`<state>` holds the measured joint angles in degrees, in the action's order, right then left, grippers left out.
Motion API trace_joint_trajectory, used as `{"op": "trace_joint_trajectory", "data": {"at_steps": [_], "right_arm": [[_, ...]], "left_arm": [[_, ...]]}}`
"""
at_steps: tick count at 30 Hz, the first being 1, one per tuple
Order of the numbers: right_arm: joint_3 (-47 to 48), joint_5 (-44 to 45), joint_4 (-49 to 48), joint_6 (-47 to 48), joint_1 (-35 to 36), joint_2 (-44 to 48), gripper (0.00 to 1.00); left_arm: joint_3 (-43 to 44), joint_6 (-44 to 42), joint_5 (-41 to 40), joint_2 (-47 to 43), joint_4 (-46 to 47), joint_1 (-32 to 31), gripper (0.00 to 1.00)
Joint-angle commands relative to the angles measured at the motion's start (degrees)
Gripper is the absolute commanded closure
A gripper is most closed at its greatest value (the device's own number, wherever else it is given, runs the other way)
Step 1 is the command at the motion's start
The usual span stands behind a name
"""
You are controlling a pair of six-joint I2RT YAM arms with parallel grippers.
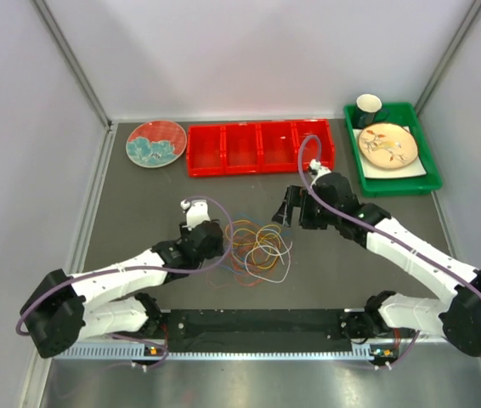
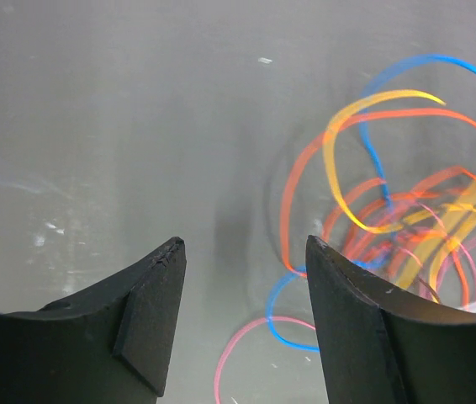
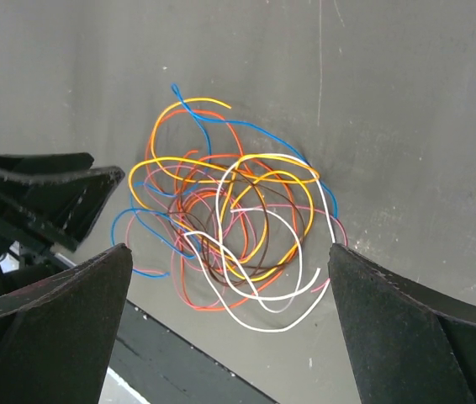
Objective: Untangle the cables
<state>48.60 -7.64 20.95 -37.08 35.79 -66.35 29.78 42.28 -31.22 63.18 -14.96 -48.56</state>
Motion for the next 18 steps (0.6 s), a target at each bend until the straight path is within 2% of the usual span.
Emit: {"op": "trace_joint_trajectory", "data": {"at_steps": [1,11,18], "right_arm": [[-1.0,0.7,-1.8,-0.2,0.6,1.4,0.01],[-6.6,-1.1,-5.4,-3.6,0.6,1.0,0.03],[-9.4,-1.8,-6.8,-3.7,0.6,0.4,0.04]], "left_arm": [[2.0,-2.7,-3.3,-0.5,4.4,-4.5,0.36],[1.6,-8.6,0.1,0.0,10.4,-9.0,0.37],[2.0,-9.6,0.6,1.2,11.8,-9.5,0.43]]}}
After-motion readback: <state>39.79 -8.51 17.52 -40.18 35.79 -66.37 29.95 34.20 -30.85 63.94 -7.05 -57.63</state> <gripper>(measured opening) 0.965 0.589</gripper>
